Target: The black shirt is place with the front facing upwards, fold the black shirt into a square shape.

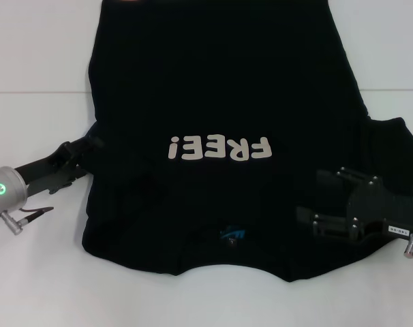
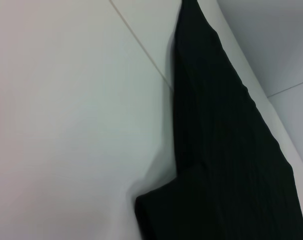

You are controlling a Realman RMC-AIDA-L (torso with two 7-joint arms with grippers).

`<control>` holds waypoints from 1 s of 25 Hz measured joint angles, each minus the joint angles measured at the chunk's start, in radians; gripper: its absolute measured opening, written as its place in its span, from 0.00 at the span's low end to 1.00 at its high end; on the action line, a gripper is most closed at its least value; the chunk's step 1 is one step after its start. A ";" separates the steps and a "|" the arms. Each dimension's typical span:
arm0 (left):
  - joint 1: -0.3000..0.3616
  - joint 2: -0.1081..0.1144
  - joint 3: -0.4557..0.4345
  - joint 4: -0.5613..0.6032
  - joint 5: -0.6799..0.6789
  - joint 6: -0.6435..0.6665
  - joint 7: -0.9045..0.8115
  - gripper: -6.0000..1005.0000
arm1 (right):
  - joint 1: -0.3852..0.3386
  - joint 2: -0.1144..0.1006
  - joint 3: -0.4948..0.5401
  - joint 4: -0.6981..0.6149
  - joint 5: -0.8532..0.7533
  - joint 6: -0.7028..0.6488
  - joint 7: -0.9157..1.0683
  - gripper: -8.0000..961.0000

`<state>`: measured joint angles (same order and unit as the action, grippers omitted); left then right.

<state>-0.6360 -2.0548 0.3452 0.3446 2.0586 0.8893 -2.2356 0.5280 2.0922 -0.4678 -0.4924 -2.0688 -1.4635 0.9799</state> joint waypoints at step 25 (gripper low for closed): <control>-0.175 -0.075 -0.002 -0.013 -0.095 0.029 0.106 0.86 | -0.002 0.000 0.000 0.000 0.001 -0.008 0.002 0.92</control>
<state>-0.8108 -2.1293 0.3429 0.3317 1.9632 0.9184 -2.1292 0.5263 2.0922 -0.4679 -0.4924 -2.0677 -1.4711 0.9816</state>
